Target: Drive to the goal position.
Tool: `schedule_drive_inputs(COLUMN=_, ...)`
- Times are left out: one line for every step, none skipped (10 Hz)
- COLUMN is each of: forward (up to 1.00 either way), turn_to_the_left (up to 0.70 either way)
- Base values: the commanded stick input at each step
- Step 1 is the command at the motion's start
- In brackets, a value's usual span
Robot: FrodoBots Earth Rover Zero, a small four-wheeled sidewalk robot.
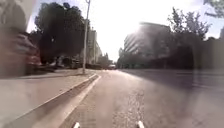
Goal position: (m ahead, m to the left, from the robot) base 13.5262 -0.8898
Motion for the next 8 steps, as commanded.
schedule_drive_inputs(forward=0.7, turn_to_the_left=0.0)
schedule_drive_inputs(forward=0.7, turn_to_the_left=0.0)
schedule_drive_inputs(forward=0.7, turn_to_the_left=0.0)
schedule_drive_inputs(forward=0.7, turn_to_the_left=0.0)
schedule_drive_inputs(forward=0.7, turn_to_the_left=0.0)
schedule_drive_inputs(forward=0.7, turn_to_the_left=0.0)
schedule_drive_inputs(forward=0.7, turn_to_the_left=0.0)
schedule_drive_inputs(forward=0.7, turn_to_the_left=0.0)
